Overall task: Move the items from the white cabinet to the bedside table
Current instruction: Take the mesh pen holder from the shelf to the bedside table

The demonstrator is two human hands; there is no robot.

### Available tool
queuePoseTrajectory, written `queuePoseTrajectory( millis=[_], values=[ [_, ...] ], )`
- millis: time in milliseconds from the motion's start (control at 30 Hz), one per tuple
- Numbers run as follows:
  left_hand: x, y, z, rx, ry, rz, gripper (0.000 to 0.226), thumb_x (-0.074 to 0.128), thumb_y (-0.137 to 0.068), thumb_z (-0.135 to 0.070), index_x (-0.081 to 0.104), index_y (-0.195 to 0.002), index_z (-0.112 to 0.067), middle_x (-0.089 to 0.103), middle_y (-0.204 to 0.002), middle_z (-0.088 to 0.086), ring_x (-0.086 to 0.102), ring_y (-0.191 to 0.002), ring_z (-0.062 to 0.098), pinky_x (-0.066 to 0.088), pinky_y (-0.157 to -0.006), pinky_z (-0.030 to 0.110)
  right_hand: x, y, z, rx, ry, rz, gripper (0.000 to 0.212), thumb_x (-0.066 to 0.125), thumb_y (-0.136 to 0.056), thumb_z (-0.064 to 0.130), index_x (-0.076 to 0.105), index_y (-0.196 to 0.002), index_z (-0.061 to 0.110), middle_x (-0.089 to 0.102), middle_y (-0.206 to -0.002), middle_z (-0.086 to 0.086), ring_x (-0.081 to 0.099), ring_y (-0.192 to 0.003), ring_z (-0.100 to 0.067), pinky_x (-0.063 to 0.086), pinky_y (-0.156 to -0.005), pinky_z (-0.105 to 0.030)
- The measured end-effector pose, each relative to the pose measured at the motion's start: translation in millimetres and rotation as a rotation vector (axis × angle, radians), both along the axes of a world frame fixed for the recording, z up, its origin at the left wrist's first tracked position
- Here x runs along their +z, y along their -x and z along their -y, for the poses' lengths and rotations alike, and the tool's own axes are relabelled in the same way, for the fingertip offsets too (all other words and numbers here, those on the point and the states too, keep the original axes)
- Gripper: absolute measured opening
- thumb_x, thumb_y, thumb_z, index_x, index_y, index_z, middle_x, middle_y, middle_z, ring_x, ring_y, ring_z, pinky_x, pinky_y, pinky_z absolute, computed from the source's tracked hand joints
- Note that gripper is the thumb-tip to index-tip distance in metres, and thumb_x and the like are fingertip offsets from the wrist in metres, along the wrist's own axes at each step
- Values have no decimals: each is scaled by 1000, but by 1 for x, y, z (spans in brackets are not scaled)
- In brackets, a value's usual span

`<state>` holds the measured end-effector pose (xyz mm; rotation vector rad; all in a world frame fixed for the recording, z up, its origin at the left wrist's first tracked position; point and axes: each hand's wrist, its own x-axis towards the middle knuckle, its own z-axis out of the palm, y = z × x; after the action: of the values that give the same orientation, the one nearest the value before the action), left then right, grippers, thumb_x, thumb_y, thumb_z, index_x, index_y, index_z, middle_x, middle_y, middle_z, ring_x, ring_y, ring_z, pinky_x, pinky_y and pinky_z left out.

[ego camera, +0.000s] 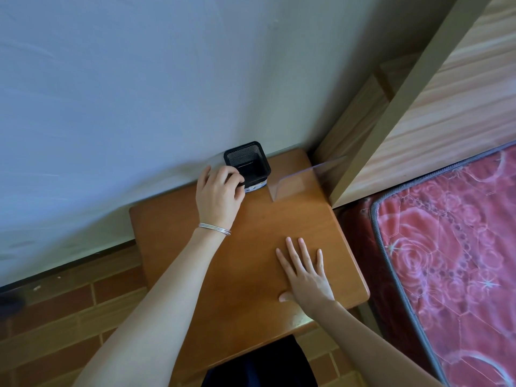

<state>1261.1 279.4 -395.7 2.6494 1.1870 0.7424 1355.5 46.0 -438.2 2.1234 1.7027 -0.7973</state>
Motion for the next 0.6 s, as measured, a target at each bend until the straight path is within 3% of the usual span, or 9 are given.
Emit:
queuePoseTrajectory(
  millis=[67, 167, 267, 367, 467, 533, 600],
  values=[
    [0, -1, 1, 10, 7, -38, 8, 68, -71, -6, 67, -76, -11, 65, -86, 2, 60, -73, 23, 37, -100, 42, 1, 0, 0, 2, 23, 0, 126, 71, -49, 70, 6, -146, 22, 5, -154, -11, -5, -140, -38, 13, -103, -64],
    [4, -3, 2, 9, 65, -128, 15, 73, -68, -5, 68, -81, -11, 65, -93, 4, 61, -75, 27, 37, -99, 47, 4, 1, -1, 23, -14, 15, 115, 63, -66, 65, -15, -141, 24, -20, -150, -9, -24, -134, -33, 2, -107, -62],
    [16, -4, 7, 42, 181, -257, 35, 79, -63, -7, 65, -95, -7, 61, -113, 13, 61, -90, 34, 39, -97, 54, 18, 2, -6, 51, 16, 26, 106, 59, -77, 57, -16, -143, 22, -30, -147, -8, -24, -136, -34, -2, -109, -60],
    [39, -2, 12, 47, 225, -301, 47, 77, -60, -3, 61, -105, -2, 54, -121, 21, 57, -100, 40, 44, -91, 55, 45, -1, -15, 70, -52, 49, 77, 56, -89, 34, 8, -147, 17, -2, -156, -11, -9, -140, -34, -2, -110, -59],
    [73, 7, 17, -14, 182, -397, 45, 74, -63, -7, 60, -107, -4, 57, -115, 17, 58, -95, 38, 45, -89, 51, 80, -7, -22, -1, -155, 43, 54, 51, -91, 12, 31, -140, 11, 26, -149, -14, 16, -139, -32, 12, -113, -52],
    [106, 10, 24, -71, 199, -497, 42, 68, -74, -18, 58, -113, -8, 59, -110, 12, 59, -94, 33, 45, -85, 43, 112, -15, -25, -102, -241, 35, 46, 59, -83, 9, 49, -128, 9, 46, -135, -15, 41, -127, -33, 30, -107, -47],
    [144, 9, 37, -141, 202, -621, 41, 55, -85, -33, 51, -122, -15, 57, -114, 5, 56, -101, 24, 43, -83, 34, 147, -27, -23, -171, -348, 42, 40, 70, -67, 10, 63, -106, 12, 63, -109, -9, 60, -102, -31, 48, -91, -42]
  ],
)
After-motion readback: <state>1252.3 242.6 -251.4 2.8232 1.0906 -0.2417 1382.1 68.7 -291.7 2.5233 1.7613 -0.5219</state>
